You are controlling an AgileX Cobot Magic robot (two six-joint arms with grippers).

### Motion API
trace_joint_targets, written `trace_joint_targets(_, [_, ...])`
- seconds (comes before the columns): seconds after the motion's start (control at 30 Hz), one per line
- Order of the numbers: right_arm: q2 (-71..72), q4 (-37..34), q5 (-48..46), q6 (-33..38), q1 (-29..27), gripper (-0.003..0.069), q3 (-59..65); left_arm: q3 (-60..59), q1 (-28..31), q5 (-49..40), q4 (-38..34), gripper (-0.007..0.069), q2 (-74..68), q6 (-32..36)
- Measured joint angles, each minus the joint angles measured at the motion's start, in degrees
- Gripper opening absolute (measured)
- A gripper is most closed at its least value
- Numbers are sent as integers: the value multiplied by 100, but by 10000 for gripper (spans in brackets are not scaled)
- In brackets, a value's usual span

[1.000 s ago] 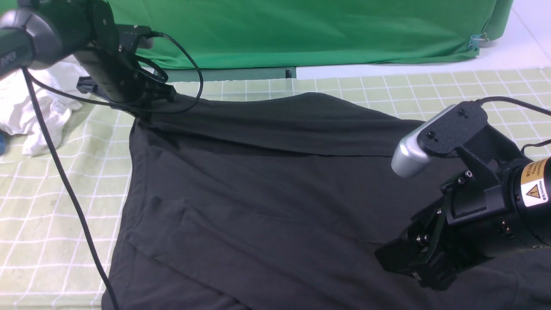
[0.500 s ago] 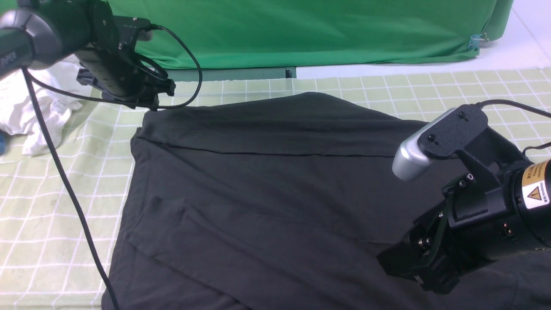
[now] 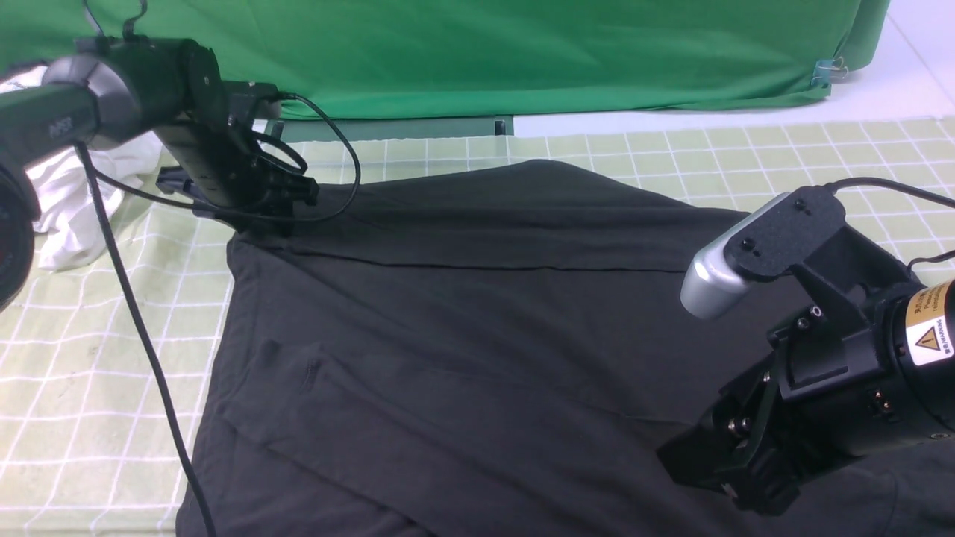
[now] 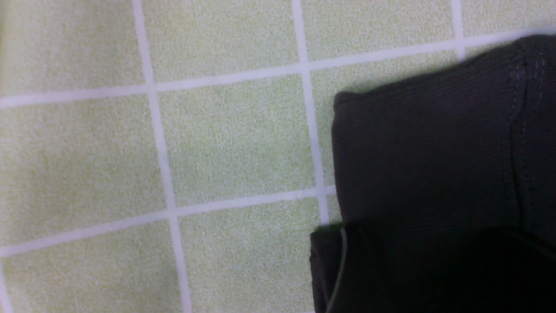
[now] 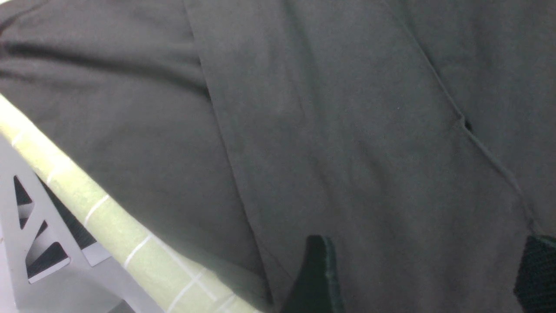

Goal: Fold a long-sleeved shirt over a green coffee tablecloth.
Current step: 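Grab the top left corner of the dark shirt with the left gripper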

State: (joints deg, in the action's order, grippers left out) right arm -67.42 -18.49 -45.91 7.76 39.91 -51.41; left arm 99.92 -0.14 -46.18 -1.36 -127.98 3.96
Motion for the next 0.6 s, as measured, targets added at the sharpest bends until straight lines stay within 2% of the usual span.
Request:
trace_joint_targets(0.13, [0, 0, 0, -13, 0, 556, 0, 0, 0, 5, 0, 325, 0, -27])
trace_joint_targets(0.23, [0, 0, 0, -13, 0, 556, 0, 13, 0, -1, -6, 212, 0, -27])
trace_joint_targets(0.27, [0, 0, 0, -16, 0, 556, 0, 13, 0, -1, -6, 139, 0, -21])
trace_joint_targets(0.37, [0, 0, 0, -16, 0, 556, 0, 19, 0, -35, -6, 46, 5, 103])
trace_joint_targets(0.6, [0, 0, 0, -16, 0, 556, 0, 19, 0, -214, -56, 34, 258, 115])
